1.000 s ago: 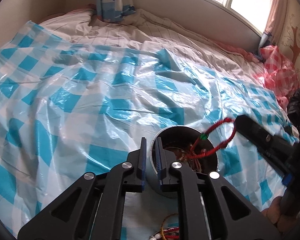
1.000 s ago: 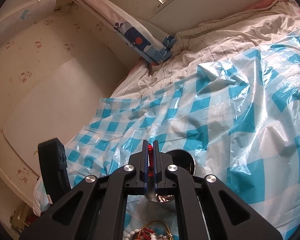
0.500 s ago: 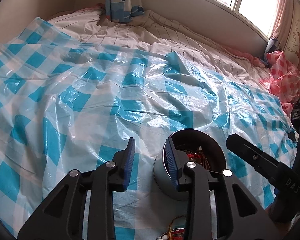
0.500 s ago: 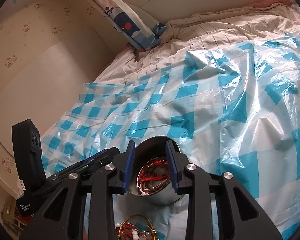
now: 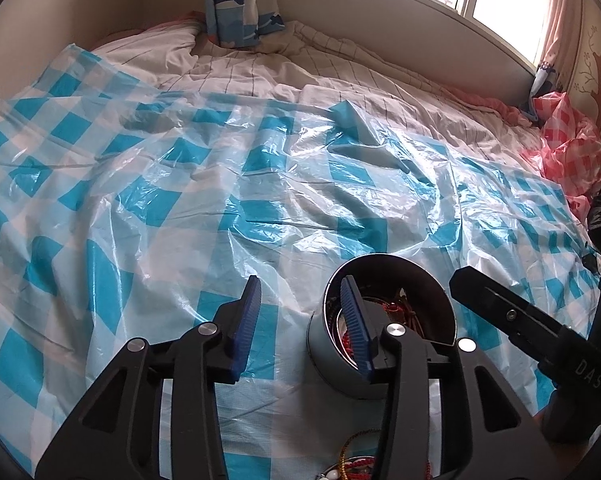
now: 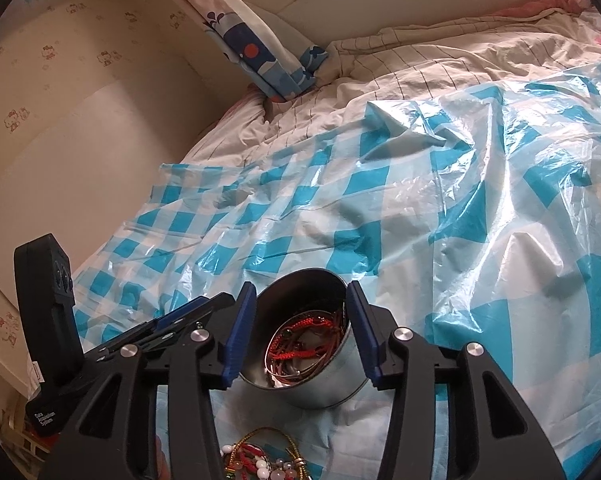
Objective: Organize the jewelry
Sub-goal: 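Move both open grippers back toward the jewelry dish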
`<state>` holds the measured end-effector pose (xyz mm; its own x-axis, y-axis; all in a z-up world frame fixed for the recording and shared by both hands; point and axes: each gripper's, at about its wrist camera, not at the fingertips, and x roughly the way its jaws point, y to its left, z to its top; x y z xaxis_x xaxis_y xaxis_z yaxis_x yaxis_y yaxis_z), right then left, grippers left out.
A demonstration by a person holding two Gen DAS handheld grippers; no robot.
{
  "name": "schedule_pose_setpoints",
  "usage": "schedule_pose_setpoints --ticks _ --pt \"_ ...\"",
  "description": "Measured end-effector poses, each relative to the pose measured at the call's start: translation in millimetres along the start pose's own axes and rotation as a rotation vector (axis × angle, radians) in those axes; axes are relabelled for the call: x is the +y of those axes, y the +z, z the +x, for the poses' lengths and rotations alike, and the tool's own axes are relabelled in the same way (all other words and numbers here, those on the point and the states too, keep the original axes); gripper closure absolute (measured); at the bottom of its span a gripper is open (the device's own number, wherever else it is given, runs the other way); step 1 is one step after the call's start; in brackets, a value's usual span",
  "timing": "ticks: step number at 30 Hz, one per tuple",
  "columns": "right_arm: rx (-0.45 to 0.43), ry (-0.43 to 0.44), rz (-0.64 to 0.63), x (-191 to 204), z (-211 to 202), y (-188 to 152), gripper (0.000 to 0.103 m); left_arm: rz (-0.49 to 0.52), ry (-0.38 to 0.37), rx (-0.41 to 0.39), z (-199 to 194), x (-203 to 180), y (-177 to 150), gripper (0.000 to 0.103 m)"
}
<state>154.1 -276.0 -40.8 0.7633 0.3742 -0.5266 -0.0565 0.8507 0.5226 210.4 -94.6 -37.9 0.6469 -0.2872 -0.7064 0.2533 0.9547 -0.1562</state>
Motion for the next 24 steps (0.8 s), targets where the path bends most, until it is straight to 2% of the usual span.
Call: schedule_pose_setpoints --ticks 20,24 --pt "0.005 -0.014 -0.017 1.0 0.8 -2.0 0.051 0.051 0.031 -0.007 -1.4 -8.4 -2.2 0.056" --pt "0.004 -0.017 -0.018 0.5 0.1 -2.2 0.050 0.045 0.036 -0.009 -2.0 -8.0 -2.1 0.051"
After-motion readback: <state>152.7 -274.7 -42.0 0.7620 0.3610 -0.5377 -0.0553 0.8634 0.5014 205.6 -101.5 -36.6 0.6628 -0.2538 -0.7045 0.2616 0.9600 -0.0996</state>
